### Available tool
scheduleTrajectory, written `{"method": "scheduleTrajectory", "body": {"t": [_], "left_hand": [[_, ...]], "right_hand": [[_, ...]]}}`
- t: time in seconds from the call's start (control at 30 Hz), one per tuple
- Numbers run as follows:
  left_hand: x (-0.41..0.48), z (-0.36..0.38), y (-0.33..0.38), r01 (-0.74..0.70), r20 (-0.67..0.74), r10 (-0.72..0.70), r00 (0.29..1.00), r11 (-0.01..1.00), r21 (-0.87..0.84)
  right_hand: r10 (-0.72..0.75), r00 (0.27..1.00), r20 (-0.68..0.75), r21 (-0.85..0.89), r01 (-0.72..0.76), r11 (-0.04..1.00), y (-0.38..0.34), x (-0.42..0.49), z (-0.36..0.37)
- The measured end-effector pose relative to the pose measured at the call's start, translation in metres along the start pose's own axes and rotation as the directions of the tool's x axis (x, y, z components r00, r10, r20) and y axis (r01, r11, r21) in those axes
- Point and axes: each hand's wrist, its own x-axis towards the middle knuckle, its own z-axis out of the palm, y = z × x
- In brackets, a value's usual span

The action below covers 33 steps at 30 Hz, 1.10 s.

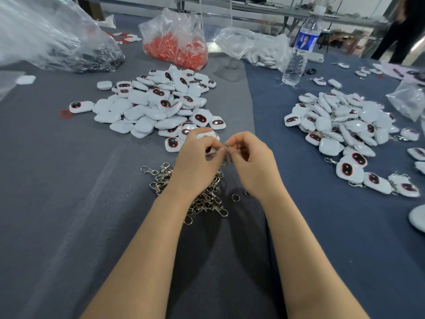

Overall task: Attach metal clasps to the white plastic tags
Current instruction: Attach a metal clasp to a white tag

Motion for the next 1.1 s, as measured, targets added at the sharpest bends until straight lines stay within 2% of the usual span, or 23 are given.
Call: {"method": "scheduleTrajectory", "body": {"t": [0.13, 0.23, 0.33, 0.47, 0.67, 0.87, 1.03, 1.1], "left_hand": [[0.001, 0.000, 0.004, 0.002, -0.055, -0.006, 0.998, 0.997, -0.072], [0.005, 0.002, 0.002, 0.055, -0.088, -0.066, 0.994, 0.991, -0.120], [0.005, 0.004, 0.002, 0.092, -0.096, -0.104, 0.990, 0.989, -0.119], [0.003, 0.006, 0.004, 0.034, -0.119, -0.042, 0.992, 0.997, -0.073], [0.001, 0.008, 0.005, 0.032, -0.075, -0.035, 0.997, 0.998, -0.046], [-0.001, 0.009, 0.005, 0.001, -0.058, 0.001, 0.998, 0.999, 0.034], [-0.001, 0.009, 0.004, -0.024, -0.071, 0.028, 0.997, 0.998, 0.057], [-0.001, 0.009, 0.003, -0.033, -0.075, 0.038, 0.996, 0.997, 0.068]], "right_hand": [[0.028, 0.993, -0.114, 0.059, -0.022, 0.998, -0.003, -0.001, 0.006], [0.071, 0.996, -0.054, 0.100, -0.065, 0.993, -0.003, 0.000, 0.009], [0.073, 0.993, -0.090, 0.114, -0.062, 0.992, -0.004, -0.001, 0.009], [0.041, 0.988, -0.152, 0.052, -0.034, 0.998, -0.005, -0.003, 0.009], [-0.016, 0.977, -0.212, -0.030, 0.010, 1.000, -0.004, -0.003, 0.011], [-0.107, 0.972, -0.208, -0.140, 0.079, 0.987, -0.002, -0.004, 0.011], [-0.004, 0.984, -0.179, -0.054, -0.006, 0.999, -0.003, -0.003, 0.010], [0.048, 0.991, -0.123, -0.018, -0.051, 0.999, -0.003, -0.003, 0.009]]}}
